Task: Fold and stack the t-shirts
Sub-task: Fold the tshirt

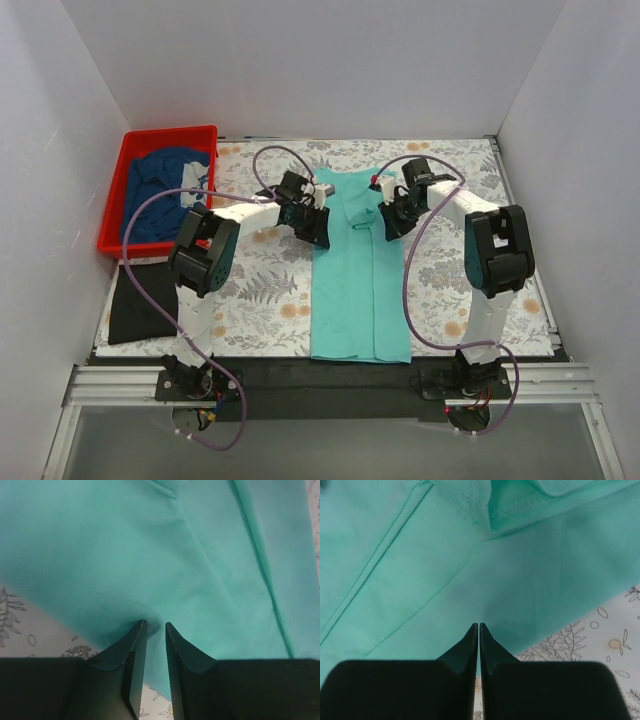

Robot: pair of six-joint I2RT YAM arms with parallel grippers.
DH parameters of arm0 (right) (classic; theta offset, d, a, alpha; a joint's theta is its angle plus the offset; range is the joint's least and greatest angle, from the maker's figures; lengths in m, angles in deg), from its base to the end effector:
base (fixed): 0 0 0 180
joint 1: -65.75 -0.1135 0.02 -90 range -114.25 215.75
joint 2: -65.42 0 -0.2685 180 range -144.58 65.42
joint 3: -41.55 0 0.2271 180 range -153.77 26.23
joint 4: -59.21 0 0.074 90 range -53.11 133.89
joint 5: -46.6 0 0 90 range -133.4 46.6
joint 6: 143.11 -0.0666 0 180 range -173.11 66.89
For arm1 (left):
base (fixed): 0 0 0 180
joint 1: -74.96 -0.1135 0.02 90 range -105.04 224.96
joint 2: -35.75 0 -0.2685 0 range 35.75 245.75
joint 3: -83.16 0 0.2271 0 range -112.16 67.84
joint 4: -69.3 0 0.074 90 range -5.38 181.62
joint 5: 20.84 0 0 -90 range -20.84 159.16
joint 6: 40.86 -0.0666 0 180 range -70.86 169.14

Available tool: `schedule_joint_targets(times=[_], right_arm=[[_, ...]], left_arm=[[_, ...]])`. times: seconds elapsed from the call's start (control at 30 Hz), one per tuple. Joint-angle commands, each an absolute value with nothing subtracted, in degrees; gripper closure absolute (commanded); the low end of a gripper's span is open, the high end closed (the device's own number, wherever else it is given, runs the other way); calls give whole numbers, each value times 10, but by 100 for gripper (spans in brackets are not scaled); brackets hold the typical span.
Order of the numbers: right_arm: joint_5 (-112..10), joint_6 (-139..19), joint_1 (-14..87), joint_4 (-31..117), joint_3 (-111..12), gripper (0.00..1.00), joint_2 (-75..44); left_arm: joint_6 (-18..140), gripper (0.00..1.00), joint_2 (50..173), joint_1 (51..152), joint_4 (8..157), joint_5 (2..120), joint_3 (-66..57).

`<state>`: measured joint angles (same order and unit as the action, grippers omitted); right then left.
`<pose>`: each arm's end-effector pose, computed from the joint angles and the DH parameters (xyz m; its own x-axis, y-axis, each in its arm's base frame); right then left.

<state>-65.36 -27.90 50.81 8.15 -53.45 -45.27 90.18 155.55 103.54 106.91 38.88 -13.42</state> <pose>0.3676 0.1239 0.1785 -0.6406 -0.5798 -0.5035 -0.7235 0.6754 0.1427 0.3582 -0.2334 0.1421 -0.9913 -0.1057 -0.0785 -0.0291 0.7576 -0.6521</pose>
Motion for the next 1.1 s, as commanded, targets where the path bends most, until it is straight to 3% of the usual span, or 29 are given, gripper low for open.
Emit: schedule_joint_targets(times=[0.0, 0.43, 0.6, 0.8, 0.83, 0.93, 1.07], right_arm=[[-647, -302, 503, 138, -537, 93, -477], [-619, -331, 503, 166, -737, 93, -646], [-625, -345, 503, 166, -776, 89, -639], [-600, -319, 504, 139, -832, 58, -577], [-600, -308, 505, 134, -843, 49, -552], [-617, -275, 504, 104, -849, 34, -492], [-675, -236, 503, 70, -791, 27, -394]], left_arm=[[923, 79, 1561, 1011, 1057, 387, -158], [919, 79, 1659, 951, 1064, 372, -273], [890, 79, 1692, 932, 1102, 388, -348], [915, 73, 1620, 930, 1103, 324, -334], [932, 69, 1598, 930, 1092, 290, -320], [934, 61, 1506, 931, 1064, 272, -277], [832, 42, 1355, 930, 1076, 268, -213]])
